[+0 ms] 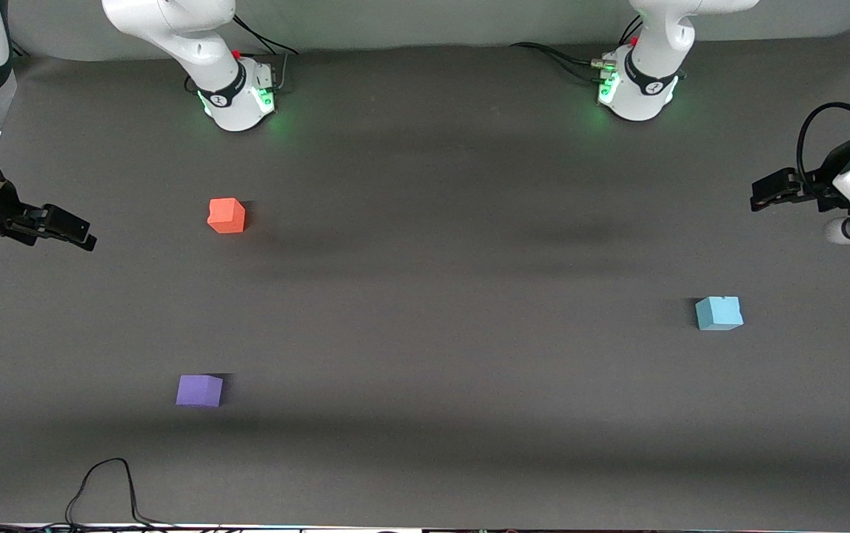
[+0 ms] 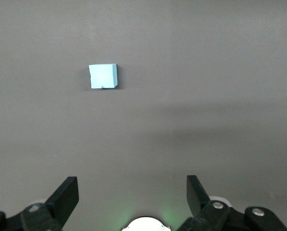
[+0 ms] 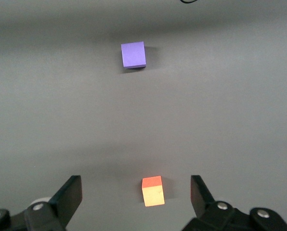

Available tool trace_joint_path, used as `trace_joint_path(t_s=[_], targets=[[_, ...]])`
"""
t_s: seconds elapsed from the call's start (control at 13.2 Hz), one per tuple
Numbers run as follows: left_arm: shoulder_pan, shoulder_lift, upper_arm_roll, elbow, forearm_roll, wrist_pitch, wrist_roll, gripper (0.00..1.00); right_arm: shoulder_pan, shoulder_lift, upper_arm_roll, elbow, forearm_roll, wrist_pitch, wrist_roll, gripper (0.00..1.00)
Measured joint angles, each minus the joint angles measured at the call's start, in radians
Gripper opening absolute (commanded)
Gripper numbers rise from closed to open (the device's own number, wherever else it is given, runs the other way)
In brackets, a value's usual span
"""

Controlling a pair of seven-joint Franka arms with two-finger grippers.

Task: Place blue block between orange and purple blocks
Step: 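Move the left gripper toward the light blue block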

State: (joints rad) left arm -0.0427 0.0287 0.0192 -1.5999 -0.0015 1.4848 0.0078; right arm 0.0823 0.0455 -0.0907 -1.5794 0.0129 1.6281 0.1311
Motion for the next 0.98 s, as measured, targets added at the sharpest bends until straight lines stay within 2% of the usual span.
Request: trace_joint_path(t_s=[0.61,0.98], targets=[[0.004,0.0,0.01,-0.001,0.002,0.0,0.009,1.0,0.0,0.0,0.0,0.0,0.0,0.0,0.0,1.0],[0.15,0.0,0.041,-0.036,0.015,0.045,0.195,1.0,0.0,0.0,0.0,0.0,0.0,0.0,0.0,1.0]])
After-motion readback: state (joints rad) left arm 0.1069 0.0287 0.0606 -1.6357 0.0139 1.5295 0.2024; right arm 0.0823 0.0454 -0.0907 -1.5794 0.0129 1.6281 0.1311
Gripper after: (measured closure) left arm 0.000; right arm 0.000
